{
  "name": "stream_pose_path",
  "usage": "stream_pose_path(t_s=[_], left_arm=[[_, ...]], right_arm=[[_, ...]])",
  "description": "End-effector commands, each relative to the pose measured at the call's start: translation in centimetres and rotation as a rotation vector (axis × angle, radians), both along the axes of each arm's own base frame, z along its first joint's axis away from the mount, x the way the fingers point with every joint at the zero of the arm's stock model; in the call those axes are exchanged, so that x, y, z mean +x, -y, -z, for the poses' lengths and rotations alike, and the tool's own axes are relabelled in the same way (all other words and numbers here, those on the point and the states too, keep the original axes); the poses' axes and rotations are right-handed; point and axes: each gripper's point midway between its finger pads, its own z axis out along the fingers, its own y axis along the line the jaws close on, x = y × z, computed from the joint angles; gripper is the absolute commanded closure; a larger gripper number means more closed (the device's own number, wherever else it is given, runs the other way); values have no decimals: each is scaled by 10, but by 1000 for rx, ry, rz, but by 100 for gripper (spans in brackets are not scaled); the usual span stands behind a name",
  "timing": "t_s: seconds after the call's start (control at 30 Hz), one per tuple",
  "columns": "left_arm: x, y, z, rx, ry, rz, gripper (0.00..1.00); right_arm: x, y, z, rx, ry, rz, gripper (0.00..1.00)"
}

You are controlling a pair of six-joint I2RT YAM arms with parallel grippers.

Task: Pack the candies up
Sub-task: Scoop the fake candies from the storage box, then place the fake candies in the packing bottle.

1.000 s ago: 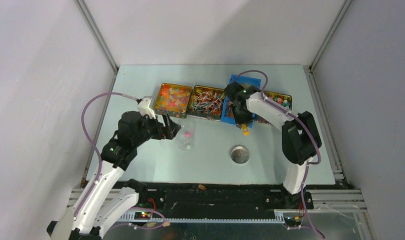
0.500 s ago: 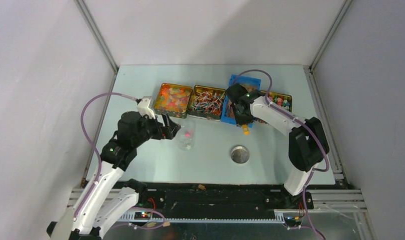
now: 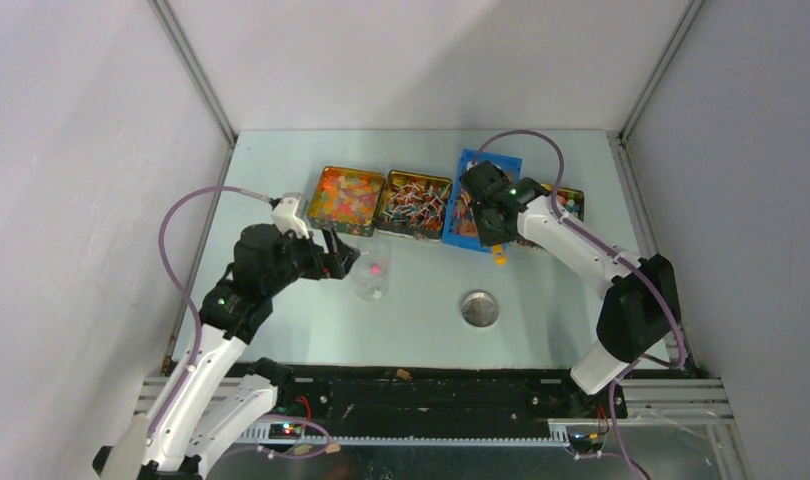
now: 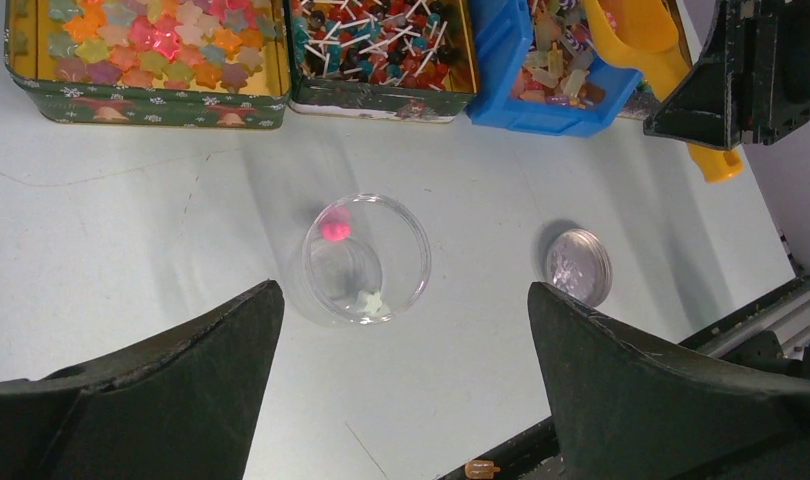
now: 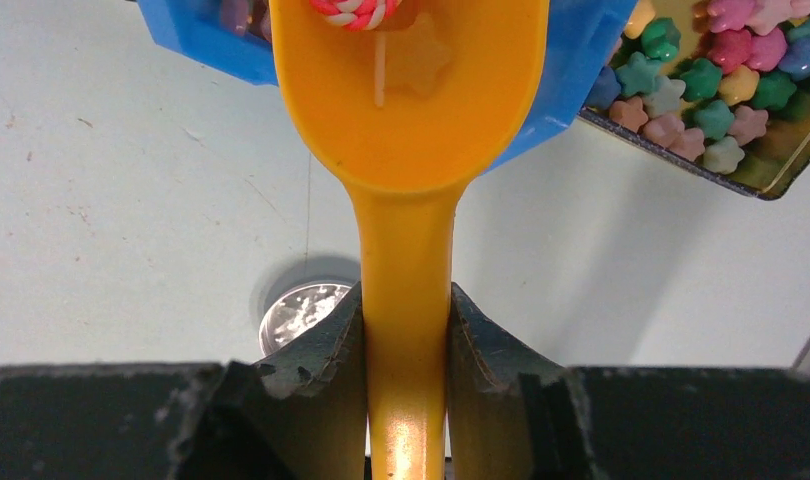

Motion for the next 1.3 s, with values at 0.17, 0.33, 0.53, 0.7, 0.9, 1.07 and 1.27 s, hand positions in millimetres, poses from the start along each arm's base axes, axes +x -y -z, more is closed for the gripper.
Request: stream_pose_path(t_s=[0.17,0.33,0.53,0.7,0.9,1.07,1.27], left_arm=[[-1,-6,-21,19,66,-10,0],[-1,-12,-19,53,64,-26,0],[0,-17,-14,75,39,-47,0],[2,-24,-3,87,-9,-70,0],[3,-29,13,65,-86,-71,0],[3,-29,27,18,-159,-39,0],[-1,-19,17,7,-157,53,3]], right_arm=[[-7,12,-26,-10,52,-23,100],[-18,9,-47,21,86,-77,100],[-43,0,-66,47,102,-178,100],[-65,-8,-77,49,111,-263,100],[-92,-24,-85,66,104,-388,100],[-110,-36,-83,70,67,-481,100],[-129,-63,-76,97,-2,-592,100]])
